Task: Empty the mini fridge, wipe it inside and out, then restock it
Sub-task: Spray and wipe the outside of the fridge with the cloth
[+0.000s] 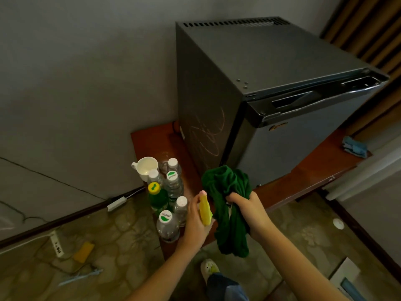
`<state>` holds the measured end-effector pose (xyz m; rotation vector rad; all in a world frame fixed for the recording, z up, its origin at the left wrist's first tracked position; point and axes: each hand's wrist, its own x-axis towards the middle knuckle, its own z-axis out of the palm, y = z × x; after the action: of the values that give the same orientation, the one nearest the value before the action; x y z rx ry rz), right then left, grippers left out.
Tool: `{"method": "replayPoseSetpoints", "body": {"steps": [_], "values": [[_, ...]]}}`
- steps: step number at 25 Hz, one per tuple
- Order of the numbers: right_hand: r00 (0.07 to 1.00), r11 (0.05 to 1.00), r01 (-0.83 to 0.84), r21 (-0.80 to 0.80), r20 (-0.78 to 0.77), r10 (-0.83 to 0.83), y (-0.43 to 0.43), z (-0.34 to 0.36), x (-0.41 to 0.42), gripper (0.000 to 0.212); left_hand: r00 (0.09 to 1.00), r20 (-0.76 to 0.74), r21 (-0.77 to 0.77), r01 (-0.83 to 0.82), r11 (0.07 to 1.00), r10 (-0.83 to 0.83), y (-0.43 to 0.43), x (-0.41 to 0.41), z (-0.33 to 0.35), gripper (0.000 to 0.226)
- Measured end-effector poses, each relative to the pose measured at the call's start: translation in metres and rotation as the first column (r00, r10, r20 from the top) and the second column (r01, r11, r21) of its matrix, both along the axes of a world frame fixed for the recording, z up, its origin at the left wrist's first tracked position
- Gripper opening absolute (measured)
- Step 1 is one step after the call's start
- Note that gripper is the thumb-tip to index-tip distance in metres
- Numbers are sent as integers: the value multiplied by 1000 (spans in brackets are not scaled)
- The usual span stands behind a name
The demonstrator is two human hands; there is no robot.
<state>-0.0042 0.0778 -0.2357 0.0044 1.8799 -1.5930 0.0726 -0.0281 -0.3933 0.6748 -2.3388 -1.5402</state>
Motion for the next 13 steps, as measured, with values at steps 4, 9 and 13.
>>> {"method": "replayPoseSetpoints", "body": {"steps": [4,9,13], "values": [[1000,1000,-3,-20,3,3,-10,5,8,11,996,65,-48,65,997,-62,1,11,5,96],[998,992,-14,-126,57,21,-14,17,13,11,990,10,-55,139,989,-139,6,35,29,107],[997,984,-7,-177,74,21,-24,20,18,23,993,-80,355,110,928,-87,-1,45,63,82]]}}
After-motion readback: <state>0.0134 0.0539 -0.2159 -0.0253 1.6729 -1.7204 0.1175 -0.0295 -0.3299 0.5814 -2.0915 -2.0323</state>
